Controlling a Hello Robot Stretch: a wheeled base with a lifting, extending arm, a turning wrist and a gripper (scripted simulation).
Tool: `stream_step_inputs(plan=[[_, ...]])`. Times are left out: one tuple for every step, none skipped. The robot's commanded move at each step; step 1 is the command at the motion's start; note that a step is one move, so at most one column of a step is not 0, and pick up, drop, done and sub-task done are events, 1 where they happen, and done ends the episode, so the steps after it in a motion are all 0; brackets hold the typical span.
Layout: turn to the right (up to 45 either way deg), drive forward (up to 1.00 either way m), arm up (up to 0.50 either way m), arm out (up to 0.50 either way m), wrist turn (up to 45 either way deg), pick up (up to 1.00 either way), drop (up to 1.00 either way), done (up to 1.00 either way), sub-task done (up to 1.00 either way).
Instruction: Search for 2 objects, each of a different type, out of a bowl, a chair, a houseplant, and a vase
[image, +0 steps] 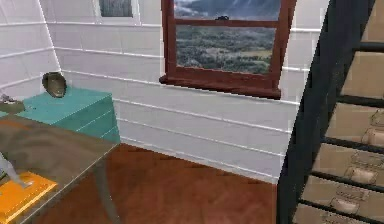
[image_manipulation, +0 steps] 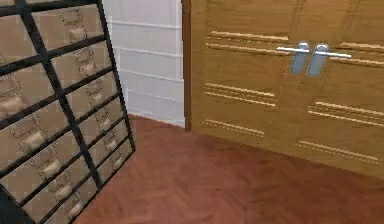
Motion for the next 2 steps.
stream_step_inputs(plan=[[-45.0,0.00,0.00,0.00,0.0,0.00,0.00,0.00,0.00],[0.0,0.00,0.00,0.00,0.0,0.00,0.00,1.00,0.00]])
